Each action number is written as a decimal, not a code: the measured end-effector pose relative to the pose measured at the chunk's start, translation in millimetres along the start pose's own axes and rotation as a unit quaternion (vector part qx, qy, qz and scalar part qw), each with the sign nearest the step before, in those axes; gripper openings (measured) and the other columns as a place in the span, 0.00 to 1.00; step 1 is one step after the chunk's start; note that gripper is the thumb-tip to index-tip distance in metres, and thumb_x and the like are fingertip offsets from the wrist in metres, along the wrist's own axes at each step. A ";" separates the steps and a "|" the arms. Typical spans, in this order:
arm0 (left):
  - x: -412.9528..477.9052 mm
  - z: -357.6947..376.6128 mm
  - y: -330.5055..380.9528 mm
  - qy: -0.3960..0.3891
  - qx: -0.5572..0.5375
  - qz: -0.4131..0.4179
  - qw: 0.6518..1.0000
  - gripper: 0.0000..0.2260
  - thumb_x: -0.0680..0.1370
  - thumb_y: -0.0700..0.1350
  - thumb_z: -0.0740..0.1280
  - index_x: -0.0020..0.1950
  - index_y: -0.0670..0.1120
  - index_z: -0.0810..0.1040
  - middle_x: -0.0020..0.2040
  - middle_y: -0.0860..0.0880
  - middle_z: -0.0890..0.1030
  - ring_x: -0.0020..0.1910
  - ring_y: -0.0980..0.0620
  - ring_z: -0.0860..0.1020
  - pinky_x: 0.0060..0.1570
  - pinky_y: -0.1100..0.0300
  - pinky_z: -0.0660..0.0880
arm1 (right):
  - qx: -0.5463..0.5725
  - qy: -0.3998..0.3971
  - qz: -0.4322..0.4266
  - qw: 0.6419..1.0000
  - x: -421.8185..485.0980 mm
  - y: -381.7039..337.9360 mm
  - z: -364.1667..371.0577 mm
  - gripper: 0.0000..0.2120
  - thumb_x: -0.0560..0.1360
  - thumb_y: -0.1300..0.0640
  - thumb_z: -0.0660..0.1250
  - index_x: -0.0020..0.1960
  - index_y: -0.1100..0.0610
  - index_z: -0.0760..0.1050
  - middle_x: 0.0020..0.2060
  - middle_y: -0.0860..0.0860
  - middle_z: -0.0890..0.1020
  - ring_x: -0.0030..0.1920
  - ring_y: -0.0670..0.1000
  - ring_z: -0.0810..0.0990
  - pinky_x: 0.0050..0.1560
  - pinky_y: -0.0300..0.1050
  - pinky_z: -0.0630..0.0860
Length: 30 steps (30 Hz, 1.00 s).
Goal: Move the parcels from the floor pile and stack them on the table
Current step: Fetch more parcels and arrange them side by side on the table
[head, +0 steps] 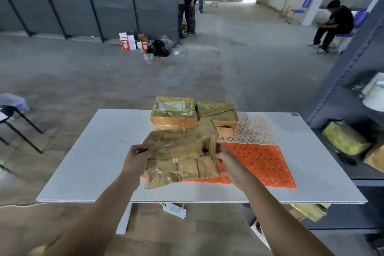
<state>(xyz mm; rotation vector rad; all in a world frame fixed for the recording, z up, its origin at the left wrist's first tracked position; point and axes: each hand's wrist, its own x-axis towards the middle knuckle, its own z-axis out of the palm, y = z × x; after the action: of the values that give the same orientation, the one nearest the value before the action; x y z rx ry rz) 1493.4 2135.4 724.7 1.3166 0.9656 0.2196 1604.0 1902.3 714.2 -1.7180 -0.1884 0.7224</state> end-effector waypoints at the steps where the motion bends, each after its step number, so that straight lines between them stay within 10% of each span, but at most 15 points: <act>1: 8.2 1.5 -8.4 0.002 -0.008 0.004 1.000 0.12 0.75 0.34 0.66 0.52 0.49 0.71 0.49 0.45 0.78 0.36 0.50 0.76 0.34 0.59 0.73 | 0.028 -0.013 0.031 0.999 4.5 1.2 -6.0 0.18 0.70 0.41 0.65 0.58 0.45 0.76 0.54 0.47 0.80 0.53 0.48 0.76 0.55 0.53 0.70; 6: 32.2 2.9 -22.8 -0.031 0.003 0.001 1.000 0.26 0.72 0.28 0.67 0.66 0.48 0.66 0.55 0.46 0.76 0.47 0.44 0.78 0.48 0.50 0.75 | -0.048 0.002 0.068 0.997 30.0 2.9 -16.2 0.30 0.78 0.33 0.55 0.75 0.46 0.61 0.72 0.49 0.68 0.70 0.55 0.68 0.64 0.57 0.70; 17: 104.2 -0.2 -20.1 -0.080 0.117 0.042 0.989 0.28 0.70 0.31 0.72 0.68 0.42 0.69 0.56 0.43 0.77 0.50 0.46 0.78 0.39 0.61 0.74 | -0.168 0.038 0.117 0.978 91.9 -5.1 9.8 0.08 0.80 0.53 0.61 0.59 0.50 0.70 0.51 0.51 0.76 0.58 0.56 0.77 0.61 0.56 0.76; 30: 152.3 -4.7 -27.7 -0.080 0.062 0.017 0.995 0.18 0.73 0.38 0.72 0.61 0.45 0.71 0.55 0.46 0.78 0.50 0.43 0.81 0.48 0.49 0.79 | -0.210 0.064 0.107 0.970 123.0 0.0 20.3 0.10 0.79 0.51 0.62 0.58 0.53 0.73 0.56 0.62 0.78 0.57 0.63 0.78 0.58 0.66 0.75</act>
<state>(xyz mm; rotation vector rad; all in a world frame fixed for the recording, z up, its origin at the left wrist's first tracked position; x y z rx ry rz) 1572.8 2227.7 629.0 1.4411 0.8327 0.0798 1690.4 1979.0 667.4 -2.2078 -0.0689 0.7626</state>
